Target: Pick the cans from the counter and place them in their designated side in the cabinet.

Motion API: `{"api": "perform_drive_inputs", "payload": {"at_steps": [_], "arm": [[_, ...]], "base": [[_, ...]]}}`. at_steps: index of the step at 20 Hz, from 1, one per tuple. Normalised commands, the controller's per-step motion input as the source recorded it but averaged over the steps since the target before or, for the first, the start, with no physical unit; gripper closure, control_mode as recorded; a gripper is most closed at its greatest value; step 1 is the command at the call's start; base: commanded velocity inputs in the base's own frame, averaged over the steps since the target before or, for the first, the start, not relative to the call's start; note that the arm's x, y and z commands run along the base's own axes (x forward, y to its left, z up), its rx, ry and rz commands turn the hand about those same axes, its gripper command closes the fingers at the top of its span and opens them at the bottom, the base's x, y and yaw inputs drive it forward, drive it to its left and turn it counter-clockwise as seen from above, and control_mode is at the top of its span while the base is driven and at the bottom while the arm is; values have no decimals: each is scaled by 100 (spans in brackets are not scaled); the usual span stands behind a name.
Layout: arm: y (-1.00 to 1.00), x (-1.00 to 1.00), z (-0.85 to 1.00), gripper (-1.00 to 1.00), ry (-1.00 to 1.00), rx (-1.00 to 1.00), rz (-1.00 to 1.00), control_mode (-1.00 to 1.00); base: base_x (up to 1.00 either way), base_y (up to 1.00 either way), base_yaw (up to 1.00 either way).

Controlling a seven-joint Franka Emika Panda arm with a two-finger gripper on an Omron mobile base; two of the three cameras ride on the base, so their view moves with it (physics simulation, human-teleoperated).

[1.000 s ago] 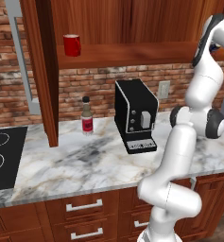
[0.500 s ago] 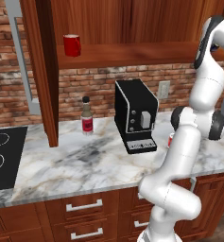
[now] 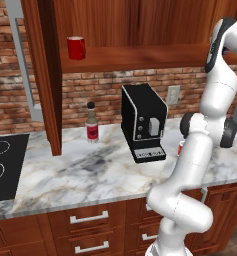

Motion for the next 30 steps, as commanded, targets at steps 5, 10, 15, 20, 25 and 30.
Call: {"api": "perform_drive_inputs", "payload": {"at_steps": [5,10,15,20,25,30], "arm": [[-6,6,0,-100,-19,0,5,-100],[-2,1,0,-100,-20,0,7,-100],[3,-7,0,-100,-15,0,7,-100],[42,-31,0,-100,-10,-4,7,-100],[49,-43,0,-100,-11,-8,8,-100],[54,-52,-7,-100,-14,-11,9,-100]], "base": [[0,0,0],[0,0,0],[0,0,0],[0,0,0],[0,0,0],[0,0,0]]}}
